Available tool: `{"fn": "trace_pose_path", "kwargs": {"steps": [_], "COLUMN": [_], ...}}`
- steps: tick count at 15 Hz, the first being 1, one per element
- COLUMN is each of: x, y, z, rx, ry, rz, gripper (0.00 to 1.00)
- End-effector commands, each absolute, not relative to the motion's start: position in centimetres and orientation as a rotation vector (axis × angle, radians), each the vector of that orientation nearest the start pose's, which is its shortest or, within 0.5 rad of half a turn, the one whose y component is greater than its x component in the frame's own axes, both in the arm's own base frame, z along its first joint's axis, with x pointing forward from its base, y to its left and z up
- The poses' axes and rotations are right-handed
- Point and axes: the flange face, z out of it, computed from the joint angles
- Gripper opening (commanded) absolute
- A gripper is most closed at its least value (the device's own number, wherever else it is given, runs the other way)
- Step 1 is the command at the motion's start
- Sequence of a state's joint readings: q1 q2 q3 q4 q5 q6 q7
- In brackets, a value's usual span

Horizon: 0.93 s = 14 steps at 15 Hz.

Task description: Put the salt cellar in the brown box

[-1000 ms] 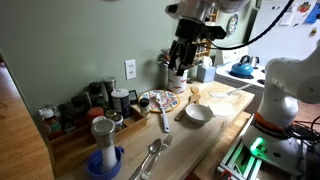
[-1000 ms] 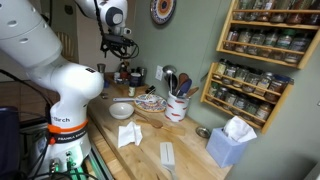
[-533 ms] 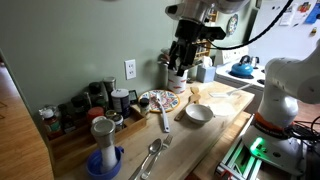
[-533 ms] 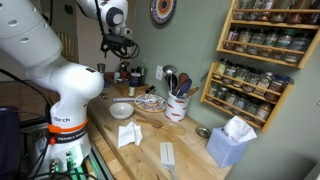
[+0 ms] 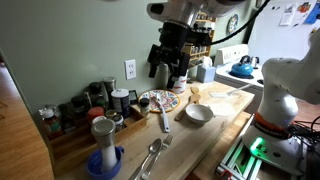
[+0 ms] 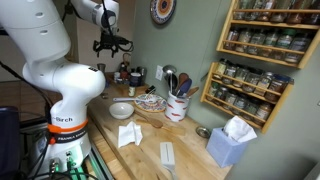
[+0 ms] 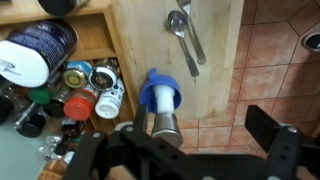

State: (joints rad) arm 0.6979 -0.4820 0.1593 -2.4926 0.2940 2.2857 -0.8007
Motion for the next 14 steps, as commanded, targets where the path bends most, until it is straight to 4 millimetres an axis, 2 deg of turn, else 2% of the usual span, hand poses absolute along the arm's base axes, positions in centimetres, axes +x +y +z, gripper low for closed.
{"fn": "trace_pose_path", "kwargs": {"steps": [1, 3, 5, 8, 9, 10, 14], "x": [27.0, 26.9, 27.2, 27.9, 27.9, 27.2, 27.9], "y": [36.6, 38.6, 40.3, 42.4, 43.2, 41.6, 43.0], "z": [46.5, 45.4, 44.1, 42.0, 41.7, 42.5, 41.6], "rx": [-1.941, -1.894, -1.928, -2.037, -1.981, -1.992, -1.983], "ry": [-2.145, -2.169, -2.166, -2.091, -2.132, -2.12, -2.119], "rz": [-0.459, -0.504, -0.53, -0.478, -0.475, -0.488, -0.464], "gripper": [1.0, 1.0, 1.0, 1.0, 1.0, 1.0, 1.0]}}
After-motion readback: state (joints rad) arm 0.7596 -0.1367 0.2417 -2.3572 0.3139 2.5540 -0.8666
